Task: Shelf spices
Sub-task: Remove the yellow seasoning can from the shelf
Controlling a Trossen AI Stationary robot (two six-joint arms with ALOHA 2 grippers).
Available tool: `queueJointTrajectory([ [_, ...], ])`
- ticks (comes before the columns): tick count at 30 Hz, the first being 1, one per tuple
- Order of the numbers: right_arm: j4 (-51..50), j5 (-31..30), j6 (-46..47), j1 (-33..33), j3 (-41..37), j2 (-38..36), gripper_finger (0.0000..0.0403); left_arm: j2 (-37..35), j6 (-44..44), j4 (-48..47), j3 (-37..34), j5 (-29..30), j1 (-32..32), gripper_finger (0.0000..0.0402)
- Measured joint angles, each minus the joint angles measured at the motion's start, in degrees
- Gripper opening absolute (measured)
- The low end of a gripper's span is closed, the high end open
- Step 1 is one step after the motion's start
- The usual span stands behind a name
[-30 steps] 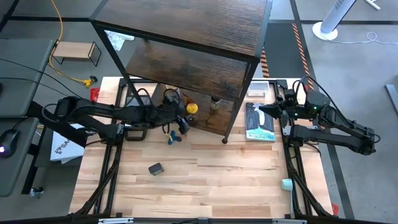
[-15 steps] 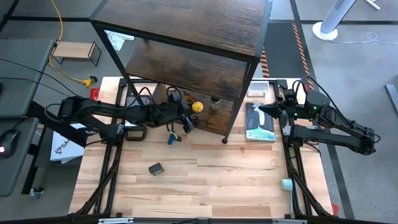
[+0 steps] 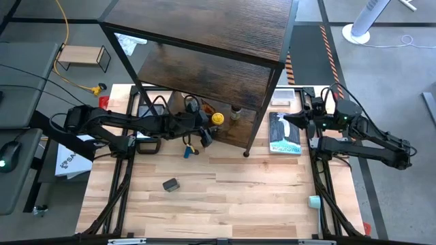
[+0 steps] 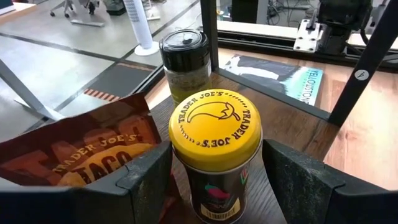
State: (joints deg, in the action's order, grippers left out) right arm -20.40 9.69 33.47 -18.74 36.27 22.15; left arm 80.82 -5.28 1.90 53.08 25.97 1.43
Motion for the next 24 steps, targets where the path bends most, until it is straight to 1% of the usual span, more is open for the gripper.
queueJointTrajectory([
  [4,1.1,0.5,3.6,0.2,0.0,1.6,0.0,0.0,0.1,1.5,0.0,-0.1,-0.3,0.0247],
  [7,0.7,0.3,5.2,1.4,0.0,5.2,0.0,0.0,1.0,1.4,0.0,-0.1,-0.3,0.0247],
  [9,3.8,-0.5,7.0,2.1,-0.5,8.8,0.0,0.0,1.1,1.4,0.0,-0.1,-0.3,0.0247],
  [10,6.5,-0.4,8.9,2.2,-1.2,10.7,0.0,0.0,1.2,1.4,0.0,-0.1,-0.3,0.0247],
  [12,10.9,0.0,16.3,2.1,-2.3,14.7,0.0,0.0,2.3,1.4,0.0,-0.1,-0.3,0.0247],
  [15,14.0,0.0,27.6,1.6,-3.3,20.6,0.0,0.0,4.0,1.4,0.0,-0.2,-0.3,0.0247],
  [20,20.4,-1.5,37.1,0.6,-3.5,28.0,0.0,0.0,6.5,1.3,0.0,-0.1,-0.3,0.0247],
  [24,23.5,-3.2,43.3,0.3,-3.5,33.0,0.0,0.0,8.6,1.4,0.0,0.1,-0.3,0.0247],
])
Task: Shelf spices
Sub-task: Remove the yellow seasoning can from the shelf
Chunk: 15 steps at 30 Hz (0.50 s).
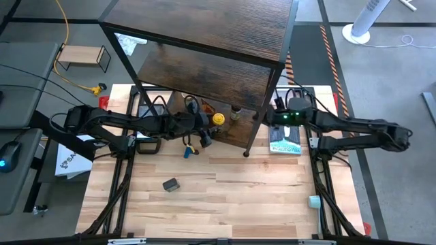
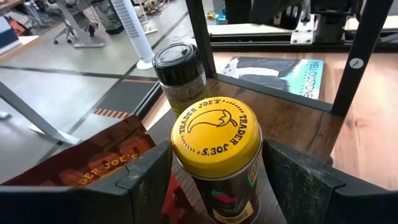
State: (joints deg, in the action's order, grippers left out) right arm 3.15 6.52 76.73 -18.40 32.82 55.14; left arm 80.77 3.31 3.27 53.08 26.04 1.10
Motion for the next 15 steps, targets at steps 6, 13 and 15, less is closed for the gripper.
queueJointTrajectory([
  [6,10.5,1.1,1.9,0.6,0.0,8.4,0.0,0.0,0.4,0.0,0.0,0.1,0.0,0.0247],
  [13,24.2,1.3,2.9,0.5,0.0,17.8,0.0,0.0,0.4,0.0,0.0,-0.6,0.0,0.0247],
  [15,27.6,1.3,2.9,0.6,0.0,19.9,0.0,0.0,0.4,0.0,0.0,-2.0,0.0,0.0247],
])
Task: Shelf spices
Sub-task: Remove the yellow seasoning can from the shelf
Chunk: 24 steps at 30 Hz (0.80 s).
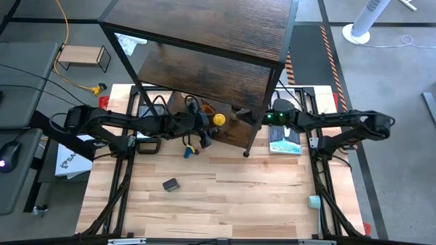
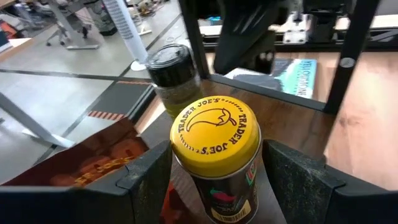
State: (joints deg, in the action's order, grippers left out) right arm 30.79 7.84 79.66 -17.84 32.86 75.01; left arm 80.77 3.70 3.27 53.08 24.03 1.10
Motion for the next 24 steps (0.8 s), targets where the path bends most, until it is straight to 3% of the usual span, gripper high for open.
queueJointTrajectory([
  [9,9.9,1.9,0.9,0.6,0.1,6.5,0.0,0.0,0.0,-0.3,0.0,-1.5,0.0,0.0247],
  [24,11.8,3.7,-1.5,2.1,0.1,7.9,0.0,3.0,-0.7,2.6,0.0,-6.2,0.0,0.0247],
])
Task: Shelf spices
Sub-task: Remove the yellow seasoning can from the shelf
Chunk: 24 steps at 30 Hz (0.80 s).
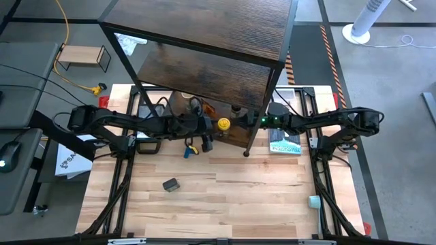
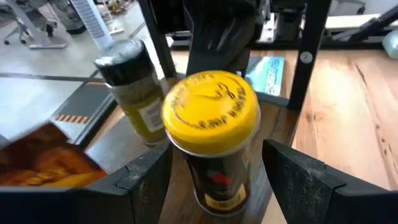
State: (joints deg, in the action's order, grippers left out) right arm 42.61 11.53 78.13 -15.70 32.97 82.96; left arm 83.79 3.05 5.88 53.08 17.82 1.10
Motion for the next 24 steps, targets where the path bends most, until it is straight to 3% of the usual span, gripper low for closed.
queueJointTrajectory([
  [17,0.9,4.2,-2.1,0.0,0.0,0.0,0.0,1.7,-2.4,6.7,0.0,1.2,0.3,0.0247],
  [24,0.9,4.4,-2.1,0.0,0.0,0.0,0.0,1.8,-2.8,6.7,0.0,-2.0,1.1,0.0247],
])
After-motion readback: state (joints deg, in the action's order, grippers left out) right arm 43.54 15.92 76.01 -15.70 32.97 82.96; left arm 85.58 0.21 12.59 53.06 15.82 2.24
